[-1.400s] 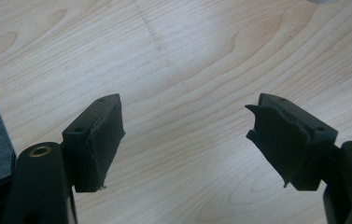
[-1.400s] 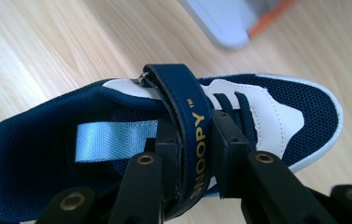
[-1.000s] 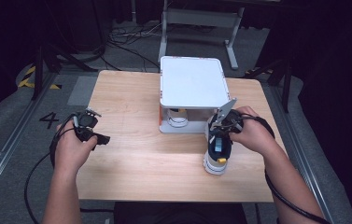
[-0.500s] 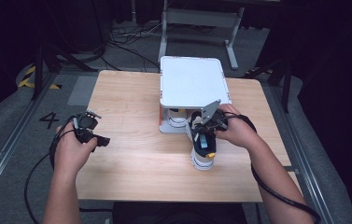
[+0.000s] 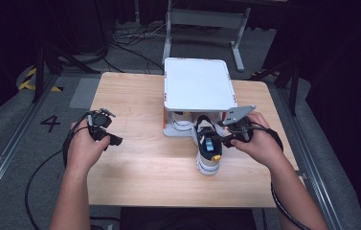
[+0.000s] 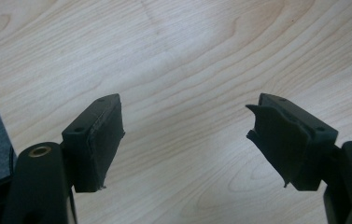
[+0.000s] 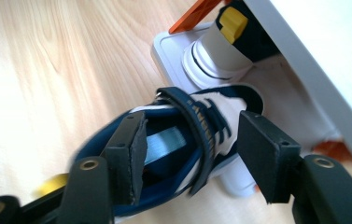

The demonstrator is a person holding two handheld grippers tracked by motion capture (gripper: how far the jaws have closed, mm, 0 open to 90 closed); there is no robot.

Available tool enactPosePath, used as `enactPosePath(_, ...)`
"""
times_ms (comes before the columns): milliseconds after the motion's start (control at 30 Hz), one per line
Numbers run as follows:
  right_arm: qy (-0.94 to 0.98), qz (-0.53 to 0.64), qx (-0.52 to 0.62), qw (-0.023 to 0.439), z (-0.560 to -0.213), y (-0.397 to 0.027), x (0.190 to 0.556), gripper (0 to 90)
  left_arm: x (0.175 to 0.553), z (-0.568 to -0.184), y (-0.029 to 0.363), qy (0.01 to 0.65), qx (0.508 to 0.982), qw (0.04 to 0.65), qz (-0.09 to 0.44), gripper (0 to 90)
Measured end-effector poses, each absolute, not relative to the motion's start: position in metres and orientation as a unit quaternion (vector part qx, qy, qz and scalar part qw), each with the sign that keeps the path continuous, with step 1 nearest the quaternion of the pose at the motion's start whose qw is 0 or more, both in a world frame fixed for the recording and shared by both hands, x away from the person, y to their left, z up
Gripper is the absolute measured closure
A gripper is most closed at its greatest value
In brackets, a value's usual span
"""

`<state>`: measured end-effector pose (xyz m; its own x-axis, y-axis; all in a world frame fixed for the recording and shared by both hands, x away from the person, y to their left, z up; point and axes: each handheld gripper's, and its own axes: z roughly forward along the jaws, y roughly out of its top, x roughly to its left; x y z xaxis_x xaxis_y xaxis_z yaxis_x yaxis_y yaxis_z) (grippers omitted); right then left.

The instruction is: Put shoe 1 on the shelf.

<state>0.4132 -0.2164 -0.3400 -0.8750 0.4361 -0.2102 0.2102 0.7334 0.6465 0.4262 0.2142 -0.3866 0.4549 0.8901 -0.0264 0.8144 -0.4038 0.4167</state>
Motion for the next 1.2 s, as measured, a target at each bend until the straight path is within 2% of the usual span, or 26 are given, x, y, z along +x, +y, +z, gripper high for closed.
enactPosePath(200, 0.890, 0.332, 0.269, 0.156, -0.349, -0.228, 0.383, 41.4, 0.437, -0.386, 0.198, 0.491, 0.845, 0.188, 0.097, 25.0)
enactPosePath(367, 0.885, 0.332, 0.294, 0.140, -0.363, -0.235, 0.365, 39.6, 0.443, -0.387, 0.190, 0.483, 0.850, 0.187, 0.094, 24.9)
enactPosePath(667, 0.899, 0.282, 0.319, 0.101, -0.395, -0.226, 0.356, 35.5, 0.444, -0.387, 0.186, 0.478, 0.853, 0.188, 0.094, 24.8)
enactPosePath(800, 0.889, 0.280, 0.344, 0.111, -0.412, -0.216, 0.360, 29.7, 0.443, -0.386, 0.187, 0.480, 0.852, 0.190, 0.093, 24.8)
enactPosePath(1000, 0.880, 0.261, 0.375, 0.131, -0.427, -0.206, 0.362, 28.9, 0.441, -0.388, 0.191, 0.483, 0.850, 0.188, 0.092, 24.8)
enactPosePath(1067, 0.872, 0.261, 0.388, 0.145, -0.430, -0.201, 0.364, 25.1, 0.440, -0.388, 0.192, 0.483, 0.851, 0.187, 0.093, 24.8)
enactPosePath(1200, 0.863, 0.261, 0.407, 0.147, -0.432, -0.196, 0.365, 24.2, 0.438, -0.387, 0.192, 0.483, 0.850, 0.187, 0.091, 24.7)
